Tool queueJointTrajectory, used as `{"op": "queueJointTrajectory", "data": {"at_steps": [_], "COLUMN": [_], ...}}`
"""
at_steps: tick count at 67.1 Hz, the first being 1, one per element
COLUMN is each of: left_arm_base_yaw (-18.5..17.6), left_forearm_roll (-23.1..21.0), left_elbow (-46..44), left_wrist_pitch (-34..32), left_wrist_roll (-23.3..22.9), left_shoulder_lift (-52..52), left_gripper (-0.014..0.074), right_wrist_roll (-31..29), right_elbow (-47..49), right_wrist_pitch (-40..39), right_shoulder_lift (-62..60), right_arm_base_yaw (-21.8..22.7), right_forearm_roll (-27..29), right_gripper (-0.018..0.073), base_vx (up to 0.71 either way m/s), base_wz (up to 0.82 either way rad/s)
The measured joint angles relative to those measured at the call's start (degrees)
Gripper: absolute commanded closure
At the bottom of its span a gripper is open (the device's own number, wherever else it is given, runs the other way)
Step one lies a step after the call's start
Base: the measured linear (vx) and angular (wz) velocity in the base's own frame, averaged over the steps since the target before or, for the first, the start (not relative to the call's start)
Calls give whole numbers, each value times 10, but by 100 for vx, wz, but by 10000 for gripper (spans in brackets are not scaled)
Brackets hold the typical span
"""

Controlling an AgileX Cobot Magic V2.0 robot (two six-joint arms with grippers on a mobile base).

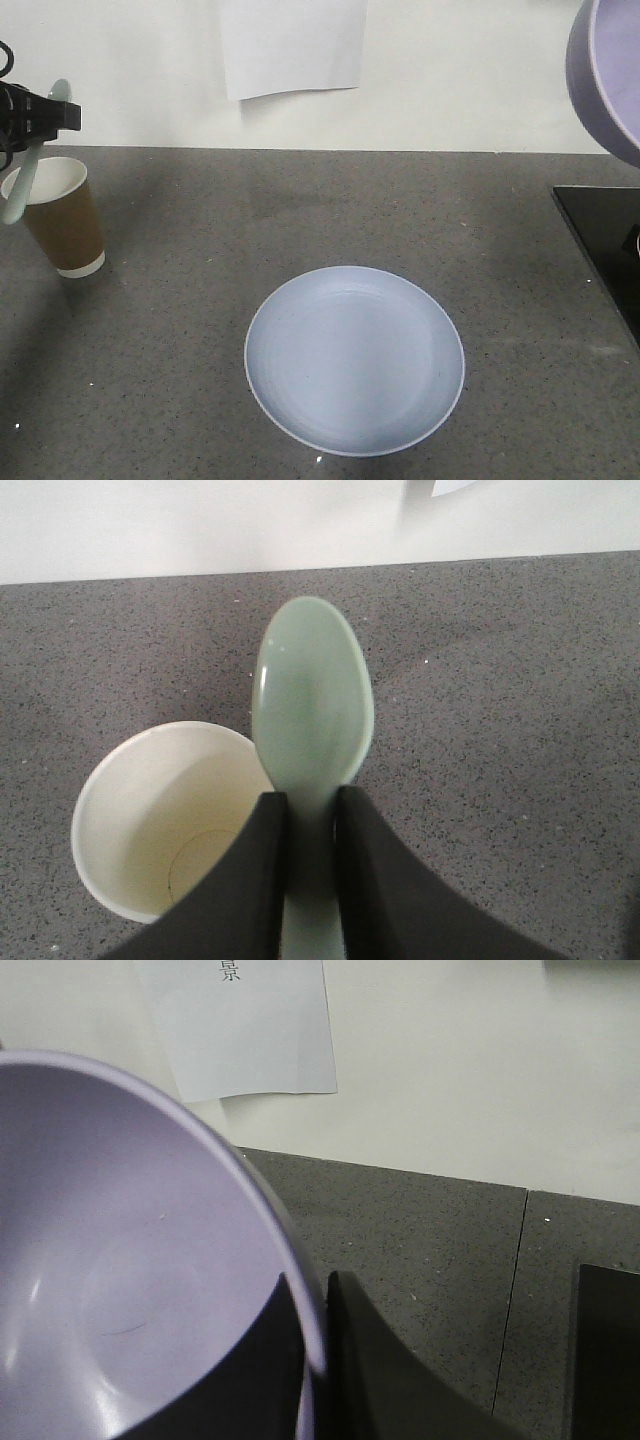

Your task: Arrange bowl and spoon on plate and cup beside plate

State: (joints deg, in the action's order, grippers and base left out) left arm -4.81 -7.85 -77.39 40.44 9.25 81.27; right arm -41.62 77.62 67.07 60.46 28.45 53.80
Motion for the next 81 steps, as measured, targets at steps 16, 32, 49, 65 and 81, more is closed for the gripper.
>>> {"op": "queueJointTrajectory", "data": {"at_steps": [16,32,49,65,81], "left_arm_base_yaw": [0,0,0,0,0], "left_forearm_roll": [0,0,0,0,0], "left_elbow": [0,0,0,0,0], "left_wrist_pitch": [0,0,0,0,0], "left_wrist_roll": [0,0,0,0,0], "left_shoulder_lift": [0,0,0,0,0], "left_gripper": [602,602,602,602,602], "right_wrist_roll": [0,-20,-100,-146,-143], "right_elbow": [0,0,2,22,45], "right_wrist_pitch": [6,27,46,36,-20], "right_shoulder_lift": [0,6,64,146,259], "right_arm_base_yaw": [0,0,-10,-164,-348], "right_forearm_roll": [2,37,167,160,23], "right_gripper": [564,564,564,564,564], "base_vx": [0,0,0,0,0], "base_wz": [0,0,0,0,0]}}
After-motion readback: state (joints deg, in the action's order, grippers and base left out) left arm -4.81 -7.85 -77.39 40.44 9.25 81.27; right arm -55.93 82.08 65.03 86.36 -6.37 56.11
